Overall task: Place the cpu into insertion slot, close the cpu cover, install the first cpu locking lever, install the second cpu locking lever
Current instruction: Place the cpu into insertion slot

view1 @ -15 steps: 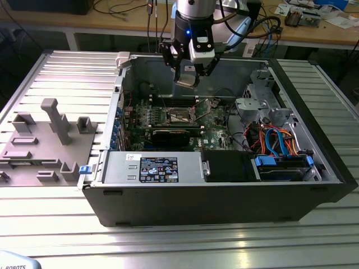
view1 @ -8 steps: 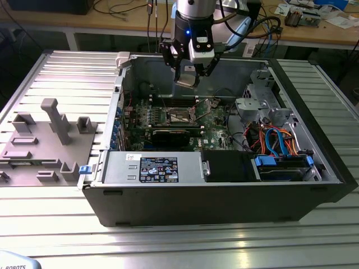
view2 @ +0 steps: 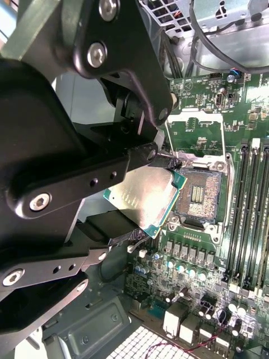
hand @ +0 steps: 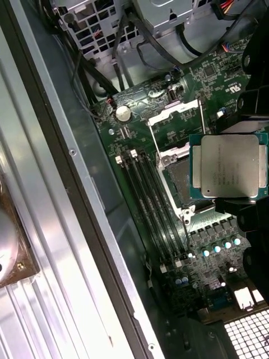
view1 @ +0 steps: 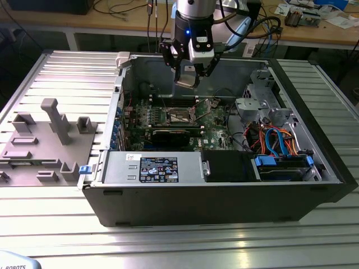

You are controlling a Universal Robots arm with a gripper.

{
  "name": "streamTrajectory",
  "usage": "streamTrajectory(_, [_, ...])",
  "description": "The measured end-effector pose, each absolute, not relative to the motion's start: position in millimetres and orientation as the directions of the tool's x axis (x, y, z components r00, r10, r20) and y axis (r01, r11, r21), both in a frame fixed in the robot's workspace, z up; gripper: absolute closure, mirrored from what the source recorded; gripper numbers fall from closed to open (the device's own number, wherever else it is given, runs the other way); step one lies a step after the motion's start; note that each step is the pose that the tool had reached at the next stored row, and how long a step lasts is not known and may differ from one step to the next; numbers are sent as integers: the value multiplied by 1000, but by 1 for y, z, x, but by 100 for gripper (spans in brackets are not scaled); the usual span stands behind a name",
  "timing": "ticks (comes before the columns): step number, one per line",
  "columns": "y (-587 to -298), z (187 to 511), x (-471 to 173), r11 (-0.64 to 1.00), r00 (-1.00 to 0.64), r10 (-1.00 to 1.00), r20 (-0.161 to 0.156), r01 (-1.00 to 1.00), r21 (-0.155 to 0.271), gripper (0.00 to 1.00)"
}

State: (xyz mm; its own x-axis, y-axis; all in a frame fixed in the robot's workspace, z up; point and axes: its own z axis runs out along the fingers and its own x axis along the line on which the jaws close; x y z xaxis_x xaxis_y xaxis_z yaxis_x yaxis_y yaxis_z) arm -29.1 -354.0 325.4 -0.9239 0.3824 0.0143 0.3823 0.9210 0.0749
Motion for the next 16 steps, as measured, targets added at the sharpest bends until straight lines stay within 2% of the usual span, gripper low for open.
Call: streamTrajectory(16, [-354, 325, -29, 917, -919, 393, 13, 393, 72, 46])
